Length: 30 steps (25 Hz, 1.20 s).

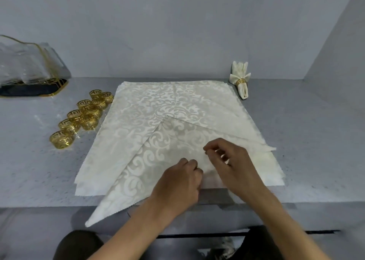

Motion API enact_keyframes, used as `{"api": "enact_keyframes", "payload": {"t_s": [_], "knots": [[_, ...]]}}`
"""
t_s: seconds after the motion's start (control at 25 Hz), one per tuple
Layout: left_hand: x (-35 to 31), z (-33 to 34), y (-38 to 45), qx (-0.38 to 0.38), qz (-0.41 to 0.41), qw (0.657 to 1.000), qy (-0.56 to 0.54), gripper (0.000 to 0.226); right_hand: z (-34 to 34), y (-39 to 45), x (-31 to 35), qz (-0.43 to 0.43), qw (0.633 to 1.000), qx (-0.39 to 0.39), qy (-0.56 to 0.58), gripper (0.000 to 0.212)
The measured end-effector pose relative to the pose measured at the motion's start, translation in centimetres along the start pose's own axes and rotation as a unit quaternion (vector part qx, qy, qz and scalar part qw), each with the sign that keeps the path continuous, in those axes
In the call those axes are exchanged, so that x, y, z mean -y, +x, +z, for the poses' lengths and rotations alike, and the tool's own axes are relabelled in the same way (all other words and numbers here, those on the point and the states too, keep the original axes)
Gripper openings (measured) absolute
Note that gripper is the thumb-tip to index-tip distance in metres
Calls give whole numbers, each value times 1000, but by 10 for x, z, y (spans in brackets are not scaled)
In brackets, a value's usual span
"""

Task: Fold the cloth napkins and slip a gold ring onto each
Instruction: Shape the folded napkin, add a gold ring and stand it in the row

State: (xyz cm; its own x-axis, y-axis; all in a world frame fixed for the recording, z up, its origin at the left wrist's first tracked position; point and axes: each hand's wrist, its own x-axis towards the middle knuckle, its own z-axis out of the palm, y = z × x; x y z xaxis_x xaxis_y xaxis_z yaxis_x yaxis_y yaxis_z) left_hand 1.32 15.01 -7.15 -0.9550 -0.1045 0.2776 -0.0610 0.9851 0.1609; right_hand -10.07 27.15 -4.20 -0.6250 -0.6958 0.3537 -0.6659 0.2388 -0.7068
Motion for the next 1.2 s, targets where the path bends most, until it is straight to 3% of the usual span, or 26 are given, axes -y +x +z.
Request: {"api": "enact_keyframes", "payload": {"t_s": [0.08,0.16,0.24,0.32,0.4,0.52,0.64,0.84,0.96,1.08,1.16,1.2], "knots": [[3,-11,-5,11,-29,997,-73,12,25,-8,4,-2,997,65,48,22],[10,-34,-13,-25,-28,986,-163,16,38,-5,-1,-1,997,72,42,31],[33,-52,-18,-88,-64,969,-221,16,42,-4,-6,-4,998,61,4,25],[74,-64,-22,-91,-116,964,-220,16,49,-7,-6,-30,994,50,-89,15],[118,-67,-26,-35,-112,979,-169,20,57,-10,-8,-50,985,50,-160,16],[158,-60,-33,62,-65,981,-174,32,60,-13,-9,-54,983,27,-175,12],[168,-55,-36,93,-31,978,-183,43,59,-19,-6,-133,966,22,-222,11],[176,-69,-33,215,-70,926,-302,46,56,-18,-3,-126,970,55,-200,19],[174,-82,-32,277,-80,906,-310,46,55,-16,-4,-98,977,73,-176,16],[163,-82,-27,225,-111,895,-369,35,52,-11,0,-54,985,92,-136,25],[148,-78,-22,129,-186,883,-410,5,48,-9,8,-16,990,98,-100,43],[145,-73,-17,96,-227,879,-408,19,47,-7,13,5,992,101,-82,48]]}}
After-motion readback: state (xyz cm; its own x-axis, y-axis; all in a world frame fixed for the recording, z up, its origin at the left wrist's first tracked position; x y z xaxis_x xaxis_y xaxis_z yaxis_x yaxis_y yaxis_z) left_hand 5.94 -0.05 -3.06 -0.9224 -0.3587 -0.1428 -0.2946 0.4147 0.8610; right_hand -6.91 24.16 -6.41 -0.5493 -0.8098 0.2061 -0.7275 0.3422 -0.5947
